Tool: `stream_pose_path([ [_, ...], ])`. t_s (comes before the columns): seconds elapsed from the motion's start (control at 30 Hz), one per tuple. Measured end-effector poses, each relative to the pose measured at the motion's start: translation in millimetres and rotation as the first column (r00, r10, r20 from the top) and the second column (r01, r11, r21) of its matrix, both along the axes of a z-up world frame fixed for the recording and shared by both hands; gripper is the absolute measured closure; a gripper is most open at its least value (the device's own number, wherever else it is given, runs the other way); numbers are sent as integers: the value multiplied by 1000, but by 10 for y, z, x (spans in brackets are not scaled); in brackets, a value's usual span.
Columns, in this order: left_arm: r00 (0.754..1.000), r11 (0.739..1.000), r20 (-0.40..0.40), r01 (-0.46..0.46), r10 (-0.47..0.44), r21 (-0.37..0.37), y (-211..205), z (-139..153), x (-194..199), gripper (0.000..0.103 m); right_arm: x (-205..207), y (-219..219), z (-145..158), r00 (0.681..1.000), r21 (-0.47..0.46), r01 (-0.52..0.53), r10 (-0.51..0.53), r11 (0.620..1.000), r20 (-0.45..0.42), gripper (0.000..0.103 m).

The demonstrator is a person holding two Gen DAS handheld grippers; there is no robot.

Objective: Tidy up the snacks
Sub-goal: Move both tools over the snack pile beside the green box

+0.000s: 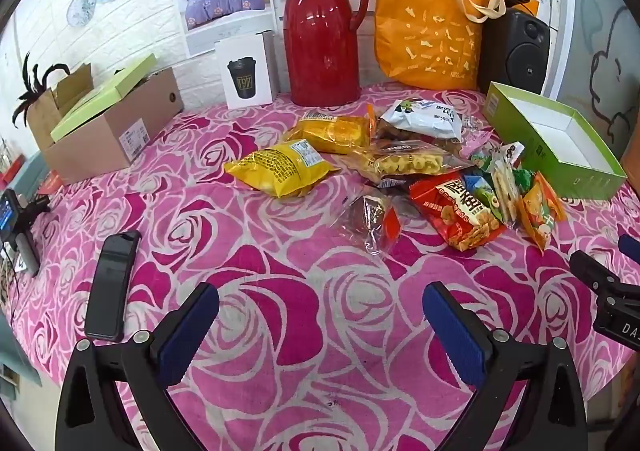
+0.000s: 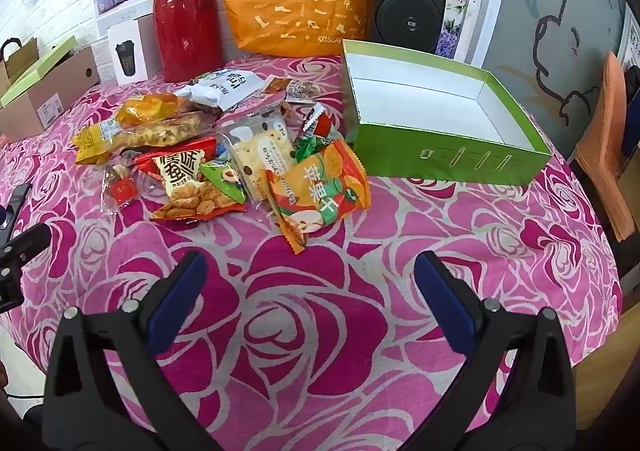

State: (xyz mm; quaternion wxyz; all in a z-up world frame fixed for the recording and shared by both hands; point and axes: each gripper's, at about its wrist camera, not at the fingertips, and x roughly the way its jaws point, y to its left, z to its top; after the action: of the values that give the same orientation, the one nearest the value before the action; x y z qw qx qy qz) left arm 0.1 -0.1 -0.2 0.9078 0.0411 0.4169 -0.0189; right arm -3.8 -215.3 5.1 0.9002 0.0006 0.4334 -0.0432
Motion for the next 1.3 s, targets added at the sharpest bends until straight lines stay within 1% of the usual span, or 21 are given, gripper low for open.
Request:
stream_pose_path([
  [0.13,1000,1000,-5,2,-2,-3,2,2,2,0,20,20,19,1000,-7,3,-3,1000,1,0],
  [0.2,1000,1000,-8,2,-2,-4,-17,-53,32,0,22,15,10,1000,-7,6,-6,1000,3,0],
  [0.27,1000,1000,-9,1,-1,-5,-2,-5,40,0,-10,17,-2,1000,-5,9,-9,1000,8,0],
  [0.43,1000,1000,-7,-2,2,-3,19,-54,53,0,-1,6,-13,1000,-1,12,-12,1000,1,0],
  [0.9,1000,1000,-10,-9,9,-1,44,-44,137,0,65,43,-51,1000,-6,1,-1,1000,-21,0],
  [1.3,1000,1000,-22,12,-12,-4,-8,-67,161,0,96,36,-88,999,-3,5,-5,1000,-36,0],
])
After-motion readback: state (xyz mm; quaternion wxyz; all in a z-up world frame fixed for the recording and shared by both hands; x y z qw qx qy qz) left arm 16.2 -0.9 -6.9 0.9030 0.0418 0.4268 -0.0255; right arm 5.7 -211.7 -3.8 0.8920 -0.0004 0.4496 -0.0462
